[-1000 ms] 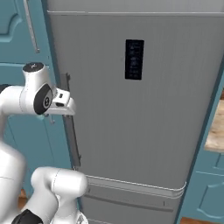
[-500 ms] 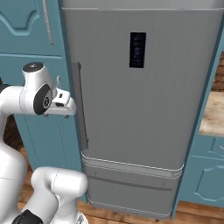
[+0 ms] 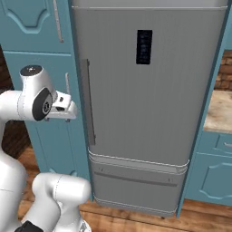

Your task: Take the lemon wedge from the fridge and place it on the plate with fish on the dining counter.

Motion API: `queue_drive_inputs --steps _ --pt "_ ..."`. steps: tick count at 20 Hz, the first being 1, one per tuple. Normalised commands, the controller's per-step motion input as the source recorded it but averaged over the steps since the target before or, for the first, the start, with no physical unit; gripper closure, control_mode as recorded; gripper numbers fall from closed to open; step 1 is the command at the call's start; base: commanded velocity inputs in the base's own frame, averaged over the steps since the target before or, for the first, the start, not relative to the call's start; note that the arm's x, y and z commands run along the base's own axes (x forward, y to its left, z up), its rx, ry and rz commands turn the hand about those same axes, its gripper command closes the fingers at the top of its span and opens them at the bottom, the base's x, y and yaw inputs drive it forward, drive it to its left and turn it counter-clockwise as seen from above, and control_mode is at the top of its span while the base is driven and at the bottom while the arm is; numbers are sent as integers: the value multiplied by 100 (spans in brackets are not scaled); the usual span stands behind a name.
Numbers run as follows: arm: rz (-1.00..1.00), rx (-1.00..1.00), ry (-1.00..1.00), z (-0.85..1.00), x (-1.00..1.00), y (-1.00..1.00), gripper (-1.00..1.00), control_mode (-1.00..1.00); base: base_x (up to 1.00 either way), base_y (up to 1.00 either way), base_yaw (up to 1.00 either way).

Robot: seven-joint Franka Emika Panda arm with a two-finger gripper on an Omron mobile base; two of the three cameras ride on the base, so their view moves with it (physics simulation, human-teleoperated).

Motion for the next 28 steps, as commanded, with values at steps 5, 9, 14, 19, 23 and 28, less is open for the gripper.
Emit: queue_drive_inputs --steps 5,9,14,19,23,28 --pt "0 0 -28 8 -33 0 -100 -100 0 0 0" --pt "0 0 -35 0 -6 -1 -100 -100 0 0 0" --pt "0 2 -22 0 77 -15 -100 -100 0 0 0" --pt "0 10 -4 9 97 -16 -100 -100 0 0 0" --pt "0 5 0 16 100 -1 -100 -100 0 0 0" --pt "0 0 1 4 90 0 -100 -100 0 0 0"
